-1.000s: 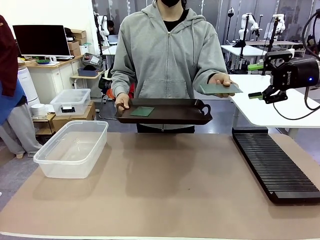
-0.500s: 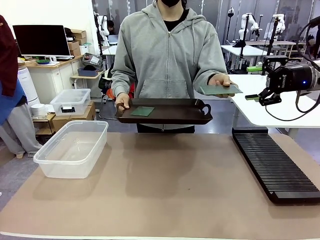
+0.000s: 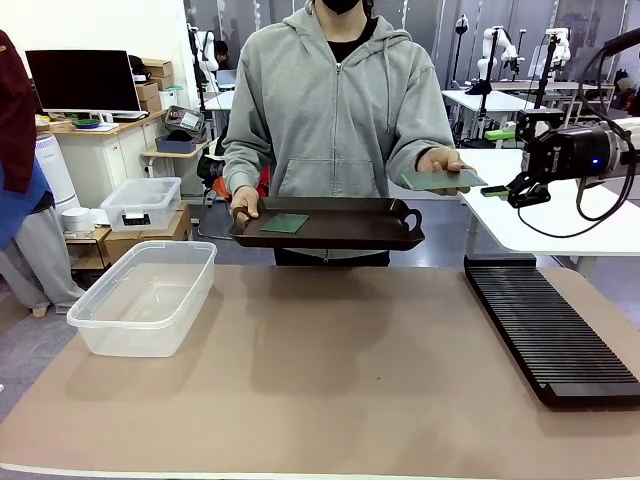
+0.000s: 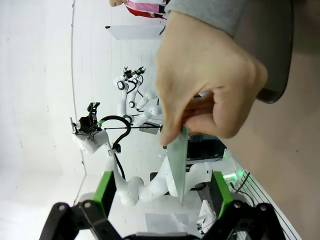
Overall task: Sort PCBs into racks and boxes based on the side picked up.
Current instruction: Pick up the Blank PCB handed by the Human.
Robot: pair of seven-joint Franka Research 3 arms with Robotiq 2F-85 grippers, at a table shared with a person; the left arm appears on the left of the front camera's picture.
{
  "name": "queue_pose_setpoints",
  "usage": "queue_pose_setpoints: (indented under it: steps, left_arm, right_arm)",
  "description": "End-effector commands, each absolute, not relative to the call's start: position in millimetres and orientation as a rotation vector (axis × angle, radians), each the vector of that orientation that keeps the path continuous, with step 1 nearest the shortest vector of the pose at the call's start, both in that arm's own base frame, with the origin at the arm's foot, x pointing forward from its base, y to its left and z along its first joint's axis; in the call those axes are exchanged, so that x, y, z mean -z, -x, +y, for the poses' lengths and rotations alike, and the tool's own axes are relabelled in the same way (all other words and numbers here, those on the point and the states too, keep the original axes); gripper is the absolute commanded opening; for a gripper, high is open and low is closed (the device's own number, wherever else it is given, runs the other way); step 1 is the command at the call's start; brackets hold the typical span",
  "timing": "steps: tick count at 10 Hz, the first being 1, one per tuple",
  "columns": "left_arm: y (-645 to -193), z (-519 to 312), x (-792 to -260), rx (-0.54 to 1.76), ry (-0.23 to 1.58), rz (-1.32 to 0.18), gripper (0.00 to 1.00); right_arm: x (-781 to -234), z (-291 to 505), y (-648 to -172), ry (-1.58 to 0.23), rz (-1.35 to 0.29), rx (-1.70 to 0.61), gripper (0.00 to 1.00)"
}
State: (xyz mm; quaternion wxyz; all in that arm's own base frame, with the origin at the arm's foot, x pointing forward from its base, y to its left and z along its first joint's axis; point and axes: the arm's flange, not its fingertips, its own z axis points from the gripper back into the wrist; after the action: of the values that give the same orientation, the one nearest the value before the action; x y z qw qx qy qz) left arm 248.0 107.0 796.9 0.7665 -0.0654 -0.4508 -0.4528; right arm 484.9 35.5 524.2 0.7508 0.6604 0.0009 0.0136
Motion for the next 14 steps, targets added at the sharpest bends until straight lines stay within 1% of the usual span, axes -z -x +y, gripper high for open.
queue_pose_setpoints:
  steps: [1,5,7,8,9,10,12,13,14]
  left_arm:
    - [-248,107,-795,0.995,0.149,-0.983,1.00]
    - [-248,107,-795,0.995,0.149,-0.983,1.00]
    - [-248,107,-795,0.995,0.149,-0.983,1.00]
    - [-248,107,-795,0.995,0.149,-0.983,1.00]
    - [-248,107,-795,0.995,0.149,-0.983,1.00]
    - [-248,107,-795,0.995,0.149,-0.983,1.00]
    - [-248,107,-795,0.995,0.149,-0.983,1.00]
    - [-248,107,-795,0.995,0.149,-0.983,1.00]
    - [-248,107,-795,0.995,0.149,-0.983,1.00]
  right_arm:
    - [-525,43,-496,-1.447,0.053,-0.037,1.00]
    - [-521,56,-514,-1.432,0.072,-0.055,1.00]
    - [-518,59,-522,-1.437,0.085,-0.067,0.95]
    - [-517,58,-523,-1.444,0.094,-0.101,0.37]
    - [-517,57,-525,-1.454,0.092,-0.102,0.35]
    - [-517,56,-525,-1.461,0.092,-0.101,0.00]
    - [-519,54,-524,-1.466,0.097,-0.106,0.00]
    - [-519,54,-523,-1.468,0.100,-0.108,0.18]
    - [-519,53,-522,-1.470,0.107,-0.110,0.08]
